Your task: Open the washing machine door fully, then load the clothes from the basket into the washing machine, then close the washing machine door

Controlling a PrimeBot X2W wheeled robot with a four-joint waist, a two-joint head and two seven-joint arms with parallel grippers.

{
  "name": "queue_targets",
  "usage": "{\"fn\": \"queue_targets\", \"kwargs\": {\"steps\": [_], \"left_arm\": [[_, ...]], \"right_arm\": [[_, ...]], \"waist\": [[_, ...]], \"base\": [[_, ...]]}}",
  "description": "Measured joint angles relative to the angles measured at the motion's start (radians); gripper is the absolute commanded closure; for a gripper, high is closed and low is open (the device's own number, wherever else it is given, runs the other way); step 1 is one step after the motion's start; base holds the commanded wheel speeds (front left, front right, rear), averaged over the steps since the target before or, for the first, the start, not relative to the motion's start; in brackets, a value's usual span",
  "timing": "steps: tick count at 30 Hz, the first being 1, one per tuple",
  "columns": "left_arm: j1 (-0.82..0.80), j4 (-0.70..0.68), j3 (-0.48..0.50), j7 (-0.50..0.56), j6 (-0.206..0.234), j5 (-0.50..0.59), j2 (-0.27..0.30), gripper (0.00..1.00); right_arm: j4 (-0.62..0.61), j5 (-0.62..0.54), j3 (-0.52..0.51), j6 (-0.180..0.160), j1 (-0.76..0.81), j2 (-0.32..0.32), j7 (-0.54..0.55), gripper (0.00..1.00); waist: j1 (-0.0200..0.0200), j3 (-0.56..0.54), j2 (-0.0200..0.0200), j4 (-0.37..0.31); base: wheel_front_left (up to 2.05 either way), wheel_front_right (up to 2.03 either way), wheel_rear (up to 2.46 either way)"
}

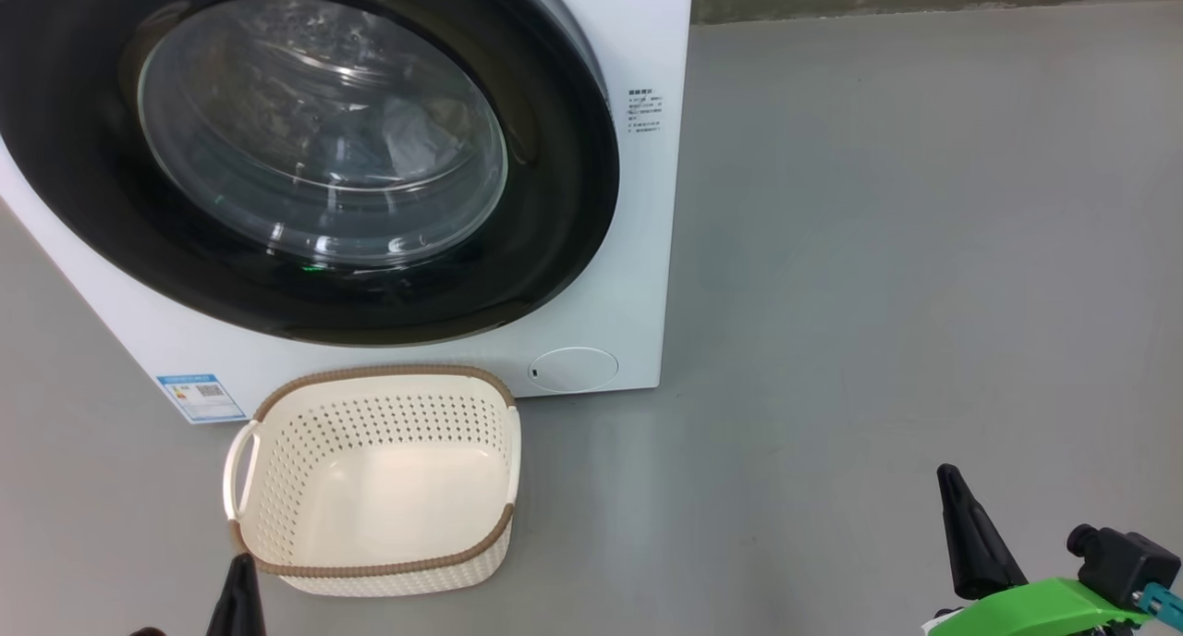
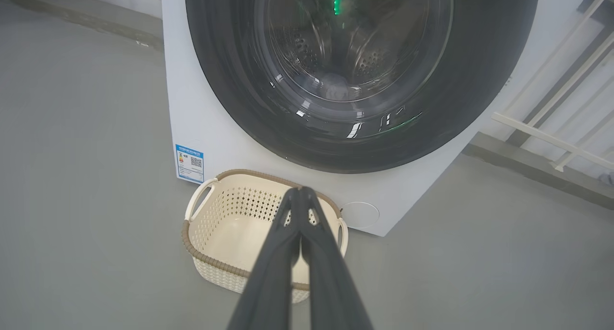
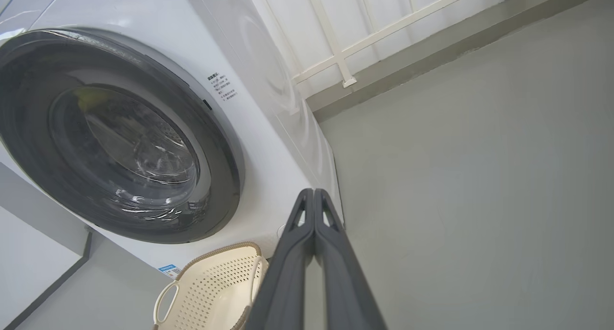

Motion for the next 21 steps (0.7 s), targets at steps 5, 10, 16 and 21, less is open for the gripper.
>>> {"fn": "queue_targets", "kwargs": {"steps": [5, 10, 16, 21], "left_arm": [[-0.003, 0.005, 0.001, 0.016, -0.001, -0.059, 0.0, 1.0], [-0.009, 0.009, 0.001, 0.026, -0.001, -0.107, 0.0, 1.0], [-0.025, 0.015, 0.002, 0.044, -0.003, -0.177, 0.001, 1.0], [-0.027, 0.02, 0.002, 0.061, -0.007, -0.236, 0.002, 1.0]], "right_arm": [[0.001, 0.046, -0.004, 0.0, 0.0, 0.001, 0.016, 1.0], [0.003, 0.089, -0.009, 0.0, 0.0, 0.001, 0.026, 1.0], [0.004, 0.152, -0.015, 0.0, -0.001, 0.001, 0.044, 1.0], [0.005, 0.207, -0.018, 0.0, -0.002, 0.002, 0.06, 1.0]], "waist": [[-0.0001, 0.0, 0.0, -0.003], [0.0, -0.001, 0.0, -0.005], [0.0, -0.001, 0.0, -0.008], [-0.0001, -0.002, 0.0, -0.011]], "base": [[0.0, 0.0, 0.0], [0.0, 0.0, 0.0], [0.0, 0.0, 0.0], [0.0, 0.0, 0.0]]}}
